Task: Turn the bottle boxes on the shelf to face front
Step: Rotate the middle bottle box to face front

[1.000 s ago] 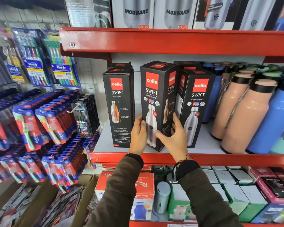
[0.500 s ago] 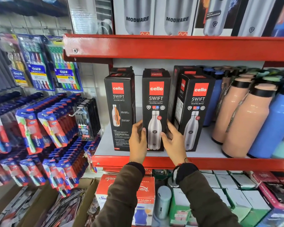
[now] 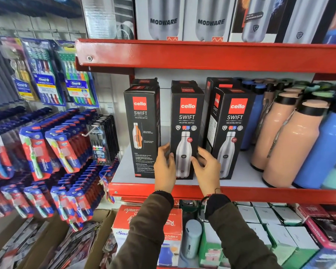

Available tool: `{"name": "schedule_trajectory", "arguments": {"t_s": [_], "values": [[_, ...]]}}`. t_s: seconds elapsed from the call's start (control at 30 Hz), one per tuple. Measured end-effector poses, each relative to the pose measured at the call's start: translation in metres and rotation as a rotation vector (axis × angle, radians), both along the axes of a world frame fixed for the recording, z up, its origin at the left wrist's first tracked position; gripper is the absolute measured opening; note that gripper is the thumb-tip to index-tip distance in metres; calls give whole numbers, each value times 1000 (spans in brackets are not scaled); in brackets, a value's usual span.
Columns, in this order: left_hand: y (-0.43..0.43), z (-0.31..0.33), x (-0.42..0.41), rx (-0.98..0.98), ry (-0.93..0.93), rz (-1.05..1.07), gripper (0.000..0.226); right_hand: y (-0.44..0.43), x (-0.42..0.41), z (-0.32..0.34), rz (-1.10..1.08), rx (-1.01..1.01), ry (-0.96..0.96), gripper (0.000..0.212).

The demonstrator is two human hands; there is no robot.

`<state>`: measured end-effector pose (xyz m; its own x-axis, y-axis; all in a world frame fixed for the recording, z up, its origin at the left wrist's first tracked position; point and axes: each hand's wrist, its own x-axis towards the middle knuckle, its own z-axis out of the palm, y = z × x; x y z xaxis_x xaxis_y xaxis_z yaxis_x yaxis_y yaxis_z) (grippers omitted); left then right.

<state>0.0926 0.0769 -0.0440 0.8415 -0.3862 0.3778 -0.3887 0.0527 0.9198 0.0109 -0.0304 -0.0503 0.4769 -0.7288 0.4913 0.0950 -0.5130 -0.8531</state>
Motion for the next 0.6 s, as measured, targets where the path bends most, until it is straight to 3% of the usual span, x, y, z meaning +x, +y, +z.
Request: {"name": "schedule_trajectory", "arguments": {"t_s": [0.23,0.37,0.5,0.6], "values": [[13,1,-9,-24,-70,92,28,10,-6,2,-119,-44,-104,23],[23,6,-9,-112,-199,134,25,25,-2,9,-133,-109,-164,22],[38,14,2,-176,-347,219,30,48,10,20,0,-139,-170,25],[50,16,17,-158,-334,304,37,65,24,25,168,-93,-118,34]]}}
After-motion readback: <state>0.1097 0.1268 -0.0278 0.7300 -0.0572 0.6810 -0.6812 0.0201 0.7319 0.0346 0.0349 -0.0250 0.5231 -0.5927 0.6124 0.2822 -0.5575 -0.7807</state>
